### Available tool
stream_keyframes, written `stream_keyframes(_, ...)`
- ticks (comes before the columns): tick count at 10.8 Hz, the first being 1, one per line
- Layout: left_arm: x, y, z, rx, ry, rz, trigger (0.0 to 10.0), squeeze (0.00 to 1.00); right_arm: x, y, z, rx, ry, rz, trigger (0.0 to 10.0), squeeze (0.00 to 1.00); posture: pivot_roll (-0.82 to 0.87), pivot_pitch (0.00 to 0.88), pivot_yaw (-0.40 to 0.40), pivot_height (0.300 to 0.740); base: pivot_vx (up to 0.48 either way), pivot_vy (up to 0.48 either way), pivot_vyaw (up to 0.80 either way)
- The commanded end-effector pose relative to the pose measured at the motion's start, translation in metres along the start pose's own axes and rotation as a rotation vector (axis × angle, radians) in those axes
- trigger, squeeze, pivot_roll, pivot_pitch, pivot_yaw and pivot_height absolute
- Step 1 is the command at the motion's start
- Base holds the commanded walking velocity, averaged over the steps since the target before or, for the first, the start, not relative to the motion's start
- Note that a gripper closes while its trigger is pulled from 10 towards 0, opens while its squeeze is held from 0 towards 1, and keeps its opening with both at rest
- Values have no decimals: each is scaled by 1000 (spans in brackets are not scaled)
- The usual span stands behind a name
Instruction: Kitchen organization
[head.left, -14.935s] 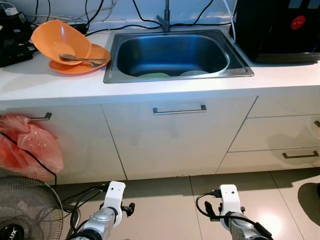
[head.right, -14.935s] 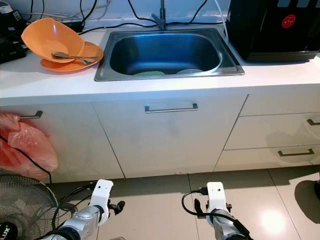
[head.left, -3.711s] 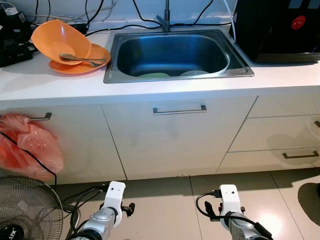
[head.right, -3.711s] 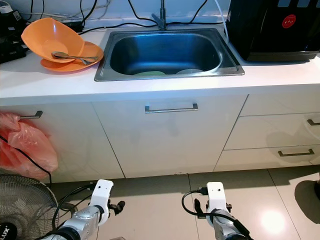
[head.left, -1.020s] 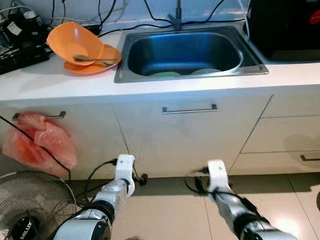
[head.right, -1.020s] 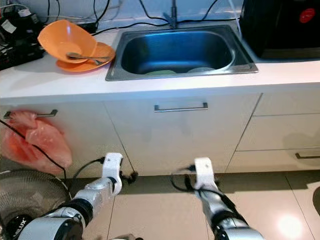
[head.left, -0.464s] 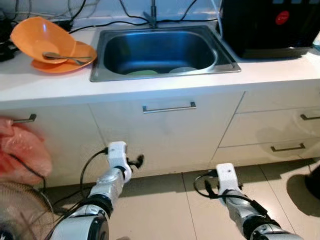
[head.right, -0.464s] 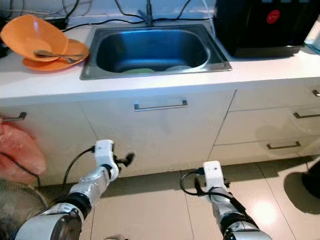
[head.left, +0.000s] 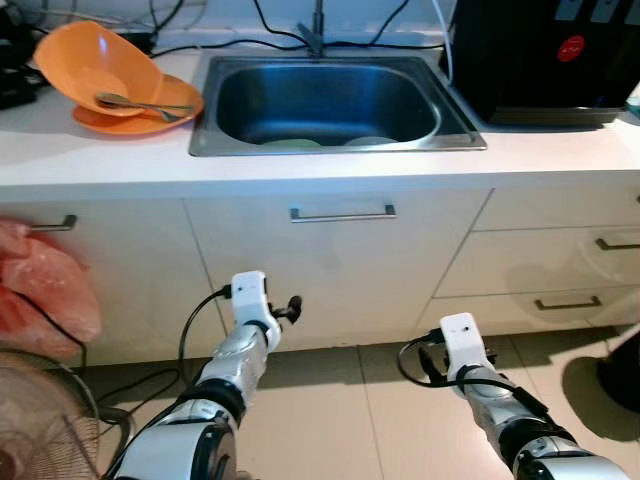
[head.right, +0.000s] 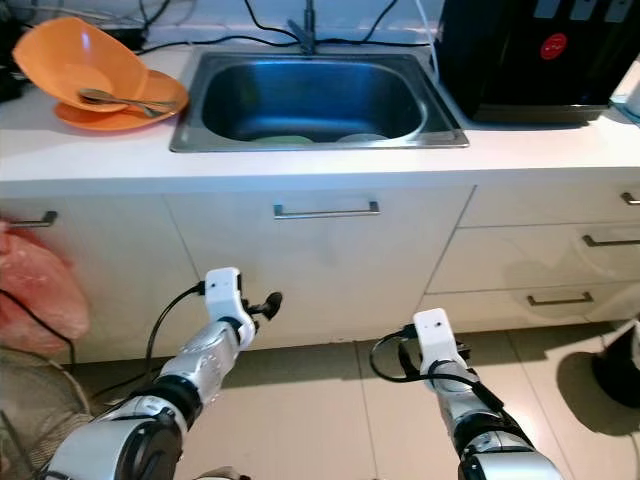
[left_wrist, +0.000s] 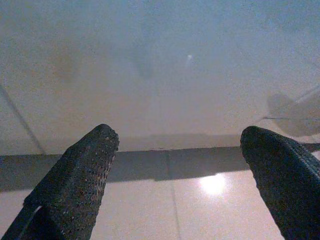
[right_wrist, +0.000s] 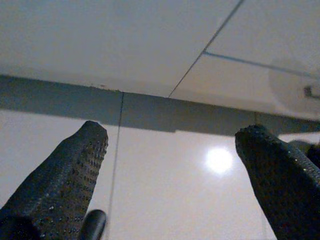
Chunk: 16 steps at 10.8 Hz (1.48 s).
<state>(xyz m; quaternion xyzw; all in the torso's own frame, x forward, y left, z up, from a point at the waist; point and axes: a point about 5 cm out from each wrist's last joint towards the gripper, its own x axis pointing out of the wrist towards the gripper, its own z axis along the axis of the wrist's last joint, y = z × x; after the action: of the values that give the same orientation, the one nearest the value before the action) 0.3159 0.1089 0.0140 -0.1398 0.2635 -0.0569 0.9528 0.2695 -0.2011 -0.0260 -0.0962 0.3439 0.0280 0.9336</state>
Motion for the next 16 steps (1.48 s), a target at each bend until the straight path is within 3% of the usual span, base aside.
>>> stream_keyframes(1, 1, -11, 0, -7, 1, -47, 10000, 0, -1, -2, 2, 63, -23, 18, 10000, 0, 121, 0, -60, 740, 0, 0, 0)
stream_keyframes(2, 1, -12, -1, -10, -5, -60, 10000, 0, -1, 2, 3, 76, -50, 51, 10000, 0, 127, 0, -39, 740, 0, 0, 0)
stream_keyframes(5, -6, 9, -9, 29, -11, -53, 10000, 0, 1, 20, 10, 69, -90, 69, 10000, 0, 149, 0, -33, 740, 0, 0, 0)
stream_keyframes(6, -7, 19, -4, 44, -30, -27, 10000, 0, 1, 23, 11, -2, -113, 50, 10000, 0, 150, 0, -30, 740, 0, 0, 0)
stream_keyframes(7, -8, 25, -1, 17, -47, 11, 10000, 0, 0, 19, 6, 17, -84, 1, 10000, 0, 164, 0, -20, 740, 0, 0, 0)
stream_keyframes(8, -7, 19, 6, 37, -82, -39, 10000, 0, 0, 22, 7, 51, -104, 43, 10000, 0, 166, 0, -17, 740, 0, 0, 0)
stream_keyframes(9, -7, 16, 2, 101, -71, -57, 10000, 0, -1, 20, 3, 51, -103, 22, 10000, 0, 156, 0, -7, 740, 0, 0, -788)
stream_keyframes(10, -8, 18, 2, 89, -60, -48, 10000, 0, -1, 13, 10, 83, -141, -10, 10000, 0, 114, 0, 35, 740, 0, 0, -788)
stream_keyframes(11, -8, 19, -1, 128, -41, -64, 10000, 0, -2, 5, 12, 89, -158, -31, 10000, 0, 95, 0, 45, 740, 0, 0, -788)
stream_keyframes(13, -12, 20, -2, 231, -17, -137, 10000, 0, -6, -15, 15, 97, -198, -68, 10000, 0, 93, 0, 23, 740, 0, 0, -788)
stream_keyframes(16, -28, 20, 2, 283, -53, -215, 10000, 0, -10, -25, 26, 103, -283, -105, 10000, 0, 123, 0, 3, 740, 0, 0, -263)
